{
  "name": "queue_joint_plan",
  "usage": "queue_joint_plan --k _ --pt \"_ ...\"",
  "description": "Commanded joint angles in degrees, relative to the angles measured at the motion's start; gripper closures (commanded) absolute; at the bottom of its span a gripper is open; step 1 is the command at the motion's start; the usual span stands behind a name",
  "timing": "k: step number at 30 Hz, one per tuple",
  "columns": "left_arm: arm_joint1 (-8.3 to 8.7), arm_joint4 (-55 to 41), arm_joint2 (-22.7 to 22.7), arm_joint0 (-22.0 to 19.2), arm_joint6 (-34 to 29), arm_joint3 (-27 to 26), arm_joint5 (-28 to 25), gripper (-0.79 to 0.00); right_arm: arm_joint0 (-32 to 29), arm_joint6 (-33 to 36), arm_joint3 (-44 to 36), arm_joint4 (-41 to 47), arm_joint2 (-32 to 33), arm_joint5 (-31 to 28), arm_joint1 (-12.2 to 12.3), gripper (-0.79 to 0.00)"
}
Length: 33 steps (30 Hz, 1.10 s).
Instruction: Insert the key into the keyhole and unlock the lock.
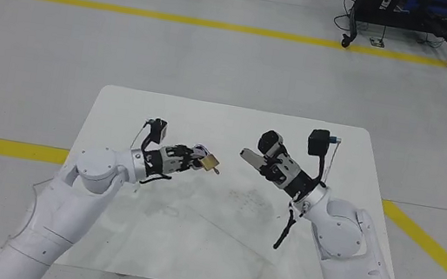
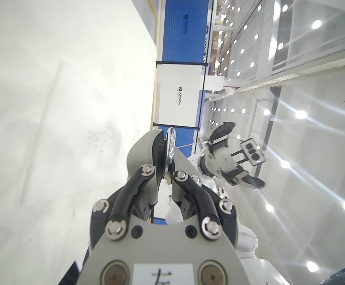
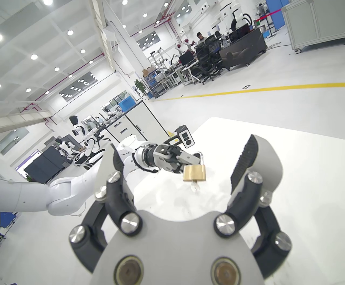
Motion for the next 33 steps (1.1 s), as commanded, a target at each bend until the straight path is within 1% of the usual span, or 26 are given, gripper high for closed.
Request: queue_joint_plan --k 1,4,6,11,15,16,17,19,21,22,25,28,30,33 --pt "-0.36 2.93 2.53 -0.56 0.89 -0.38 1.14 0.000 -0.01 -0.01 0.00 0.01 0.01 0.00 0.00 -0.785" --pt "-0.91 10.97 7.00 -1.80 3.40 -0.55 3.18 0.000 -0.01 -0.01 0.00 0.01 0.01 0.00 0.00 -0.785" --pt "-1.34 13.65 9.42 -2.74 3.24 -0.46 4.63 0.000 -0.01 -0.01 0.00 0.01 0.01 0.00 0.00 -0.785" --pt "-2.19 24.58 16.10 -5.35 1.63 -1.08 9.91 0.000 -0.01 -0.01 0.00 0.01 0.01 0.00 0.00 -0.785" --pt "-2.98 26.49 18.32 -6.67 1.73 -0.67 13.27 0.000 -0.01 -0.01 0.00 0.01 0.01 0.00 0.00 -0.785" --pt "-3.17 26.42 18.62 -6.98 1.55 -0.36 14.05 -0.074 -0.01 -0.01 0.00 0.01 0.01 0.00 0.00 -0.785" --pt "-3.33 26.74 19.05 -7.39 1.10 -0.20 14.76 -0.194 -0.01 -0.01 0.00 0.01 0.01 0.00 0.00 -0.785" --pt "-3.53 28.35 20.01 -8.11 0.24 -0.15 15.78 -0.302 -0.01 -0.01 0.00 0.01 0.01 0.00 0.00 -0.785" --pt "-3.60 30.04 20.47 -8.60 -0.06 -0.53 16.69 -0.717 -0.01 -0.01 0.00 0.01 0.01 0.00 0.00 -0.785" --pt "-3.57 30.65 20.44 -8.64 -0.08 -0.80 17.06 -0.785 -0.01 -0.01 0.00 0.01 0.01 0.00 0.00 -0.785" --pt "-3.22 30.66 18.90 -8.07 0.06 -2.42 17.23 -0.785 -0.01 -0.01 0.00 0.01 0.01 0.00 0.00 -0.785" --pt "-2.33 30.00 15.32 -6.16 1.37 -4.93 15.61 -0.785 -0.01 -0.01 0.00 0.01 0.01 0.00 0.00 -0.785" --pt "-1.49 29.75 11.92 -4.15 3.24 -7.46 12.93 -0.785 -0.01 -0.01 0.00 0.01 0.01 0.00 0.00 -0.785" --pt "-0.09 29.78 5.61 -0.03 7.42 -12.06 7.73 -0.785 -0.01 -0.01 0.00 0.01 0.01 0.00 0.00 -0.785"
